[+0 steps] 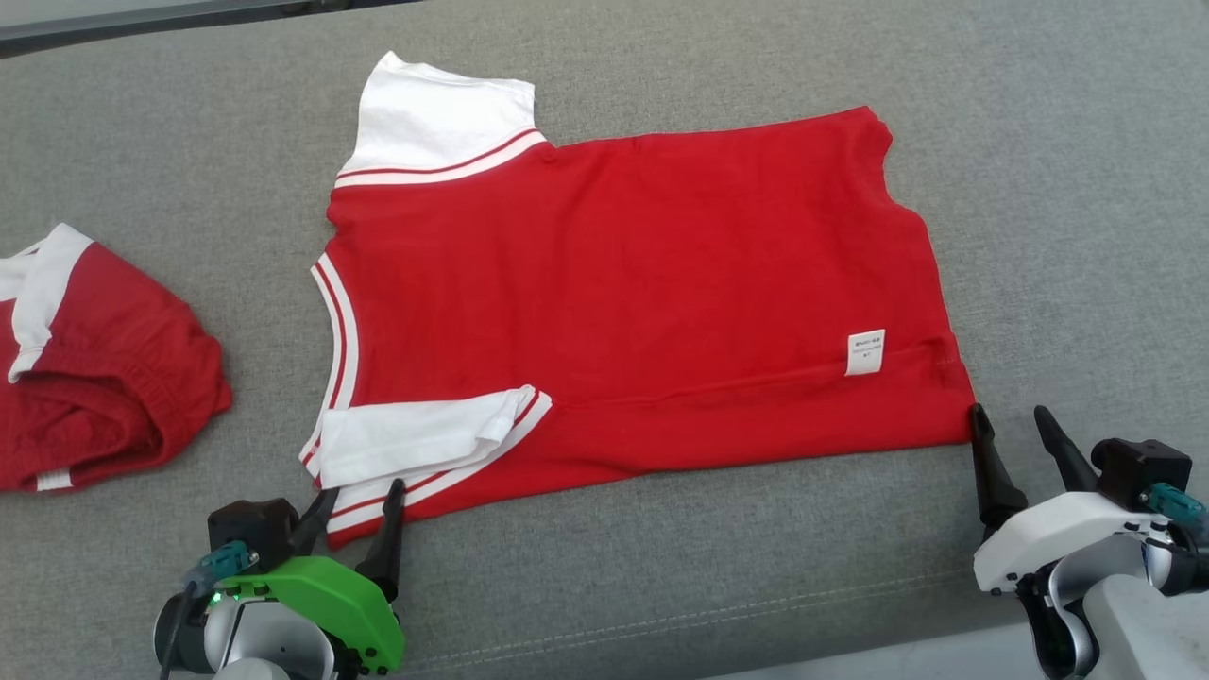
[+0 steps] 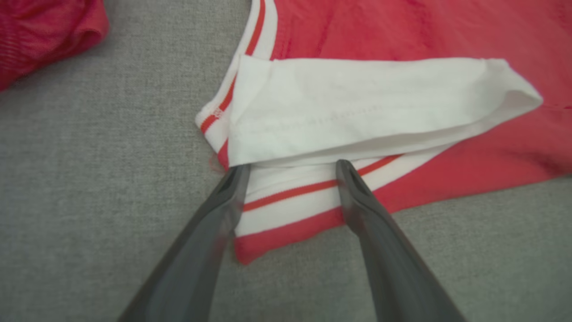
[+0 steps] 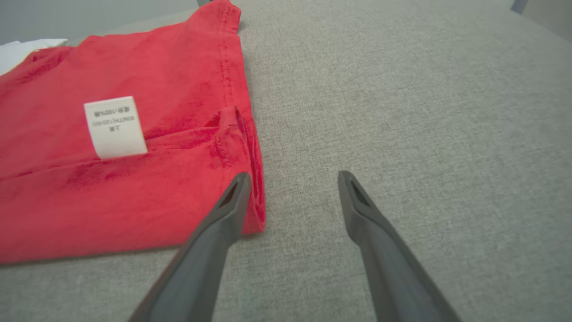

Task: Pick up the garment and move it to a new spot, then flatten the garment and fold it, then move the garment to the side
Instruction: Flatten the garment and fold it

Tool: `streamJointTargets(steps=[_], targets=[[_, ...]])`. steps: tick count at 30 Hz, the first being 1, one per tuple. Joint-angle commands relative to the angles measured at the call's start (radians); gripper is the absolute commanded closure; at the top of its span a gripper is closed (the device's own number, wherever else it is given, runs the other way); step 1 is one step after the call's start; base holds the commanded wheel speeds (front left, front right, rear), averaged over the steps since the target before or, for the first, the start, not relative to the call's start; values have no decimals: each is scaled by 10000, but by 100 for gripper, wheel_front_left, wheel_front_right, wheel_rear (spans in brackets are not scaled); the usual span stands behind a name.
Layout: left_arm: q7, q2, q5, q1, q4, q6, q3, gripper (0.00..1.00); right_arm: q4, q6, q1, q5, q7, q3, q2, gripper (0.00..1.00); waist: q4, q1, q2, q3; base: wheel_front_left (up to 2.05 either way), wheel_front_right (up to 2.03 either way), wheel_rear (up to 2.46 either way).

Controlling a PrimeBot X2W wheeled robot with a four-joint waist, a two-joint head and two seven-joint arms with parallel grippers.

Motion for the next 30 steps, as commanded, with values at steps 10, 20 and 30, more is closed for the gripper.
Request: streamJointTargets(steps=[10,20,30], targets=[[319,113,-263,113,-244,547,289,0,866,-3,-710,1027,-66,1126,-258,0,106,0,-1,386,0,0,0],[1535,28,-621,332,-568,270,-259,100,1368,-3,-932,1898,142,2332,-497,100,102,0,-1,456,0,0,0],[1984,263,-709,701,-1353,473,-262,100,936,-11,-658,2990,170,2830,-1131,100,268,0,-1,355,0,0,0]])
